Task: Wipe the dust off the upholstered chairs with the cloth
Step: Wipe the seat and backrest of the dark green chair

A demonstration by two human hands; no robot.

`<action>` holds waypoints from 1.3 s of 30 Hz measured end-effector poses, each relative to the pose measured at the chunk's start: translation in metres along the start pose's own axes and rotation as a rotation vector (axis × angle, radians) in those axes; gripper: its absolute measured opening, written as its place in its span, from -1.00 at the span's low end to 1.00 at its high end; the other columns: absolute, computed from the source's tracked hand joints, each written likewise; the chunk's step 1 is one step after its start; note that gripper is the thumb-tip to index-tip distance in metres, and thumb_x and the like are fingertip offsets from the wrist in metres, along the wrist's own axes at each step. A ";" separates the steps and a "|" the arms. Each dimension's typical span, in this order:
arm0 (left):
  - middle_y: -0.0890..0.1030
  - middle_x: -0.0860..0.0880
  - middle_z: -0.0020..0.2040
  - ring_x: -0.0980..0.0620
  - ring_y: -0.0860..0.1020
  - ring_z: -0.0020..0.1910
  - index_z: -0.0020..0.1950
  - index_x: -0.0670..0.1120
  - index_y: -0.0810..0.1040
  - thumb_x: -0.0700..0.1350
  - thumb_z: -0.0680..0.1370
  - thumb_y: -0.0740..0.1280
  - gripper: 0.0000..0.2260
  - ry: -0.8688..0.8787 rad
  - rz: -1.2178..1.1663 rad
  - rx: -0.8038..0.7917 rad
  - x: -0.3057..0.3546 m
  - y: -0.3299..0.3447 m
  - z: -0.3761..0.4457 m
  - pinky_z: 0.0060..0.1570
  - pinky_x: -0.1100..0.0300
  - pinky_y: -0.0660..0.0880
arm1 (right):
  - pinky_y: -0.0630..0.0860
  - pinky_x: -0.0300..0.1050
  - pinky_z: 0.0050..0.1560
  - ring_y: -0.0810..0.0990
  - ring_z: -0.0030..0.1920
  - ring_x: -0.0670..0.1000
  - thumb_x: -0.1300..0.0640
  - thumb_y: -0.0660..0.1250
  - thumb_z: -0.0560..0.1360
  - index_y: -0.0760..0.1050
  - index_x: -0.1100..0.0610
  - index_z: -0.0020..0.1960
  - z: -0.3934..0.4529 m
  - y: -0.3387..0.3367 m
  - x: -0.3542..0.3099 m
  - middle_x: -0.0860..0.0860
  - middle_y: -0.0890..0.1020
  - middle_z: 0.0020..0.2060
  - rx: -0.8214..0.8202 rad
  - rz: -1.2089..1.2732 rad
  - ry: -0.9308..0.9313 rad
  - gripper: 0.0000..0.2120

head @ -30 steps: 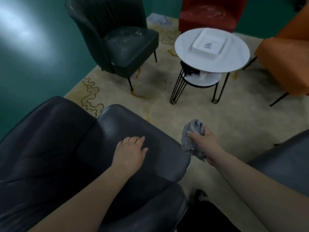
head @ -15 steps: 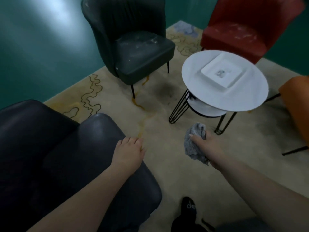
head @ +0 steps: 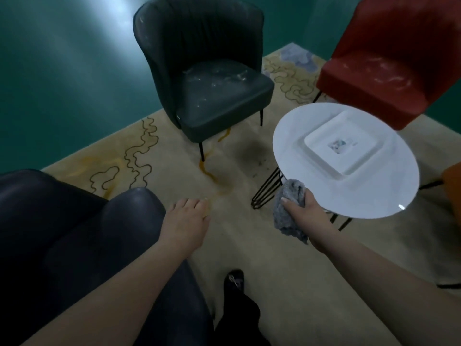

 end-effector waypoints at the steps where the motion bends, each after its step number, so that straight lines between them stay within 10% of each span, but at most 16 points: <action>1: 0.40 0.05 0.38 -0.02 0.36 0.33 0.46 0.03 0.26 0.11 0.62 0.04 -0.57 0.000 0.005 0.011 -0.003 -0.003 0.014 0.28 0.05 0.27 | 0.50 -0.05 -0.01 0.52 0.12 0.04 -0.19 0.31 0.48 0.19 -0.06 0.44 0.014 0.001 -0.008 -0.06 0.45 0.26 0.004 -0.007 -0.012 -0.40; 7: 0.34 0.04 0.44 -0.02 0.28 0.40 0.50 0.02 0.21 0.08 0.62 0.03 -0.55 -0.001 -0.065 0.017 -0.030 -0.032 0.126 0.34 0.01 0.23 | 0.44 -0.14 -0.05 0.49 0.11 0.03 -0.24 0.20 0.52 0.30 -0.09 0.37 0.108 0.008 -0.075 -0.02 0.48 0.23 0.034 -0.023 -0.053 -0.52; 15: 0.29 0.05 0.48 0.00 0.22 0.46 0.52 0.06 0.16 0.12 0.62 0.01 -0.54 0.039 -0.094 -0.035 -0.064 -0.063 0.241 0.43 -0.02 0.19 | 0.34 0.22 0.36 0.35 0.38 0.16 -0.30 0.13 0.52 0.17 -0.10 0.47 0.221 0.029 -0.138 0.05 0.33 0.43 -0.013 0.035 0.017 -0.41; 21: 0.27 0.04 0.49 0.00 0.19 0.46 0.53 0.05 0.14 0.13 0.63 0.02 -0.53 0.061 -0.140 -0.073 -0.092 -0.084 0.333 0.43 -0.01 0.18 | 0.58 0.14 0.09 0.54 0.15 0.10 -0.22 0.21 0.53 0.30 -0.15 0.37 0.309 0.045 -0.182 0.03 0.49 0.24 -0.083 0.114 0.030 -0.57; 28: 0.29 0.07 0.48 0.02 0.19 0.47 0.51 0.09 0.17 0.16 0.61 0.04 -0.53 -0.076 -0.140 -0.045 -0.142 -0.102 0.452 0.42 0.00 0.15 | 0.50 0.16 0.21 0.49 0.24 0.09 -0.23 0.21 0.52 0.24 -0.15 0.42 0.432 0.075 -0.249 -0.03 0.44 0.32 -0.144 0.091 0.043 -0.49; 39: 0.17 0.04 0.54 0.01 0.10 0.51 0.54 0.07 0.08 0.14 0.62 0.05 -0.50 -0.150 -0.155 -0.120 -0.222 -0.092 0.584 0.46 0.04 0.10 | 0.52 -0.33 -0.14 0.59 0.07 -0.10 -0.07 0.31 0.53 0.42 -0.02 0.35 0.580 0.141 -0.324 -0.06 0.59 0.14 -0.155 0.098 0.008 -0.59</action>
Point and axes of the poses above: each hand's wrist, its own z-axis towards the middle knuckle, its own y-axis out of the palm, x = y × z, the point moved 5 cm from there along z, towards the middle knuckle
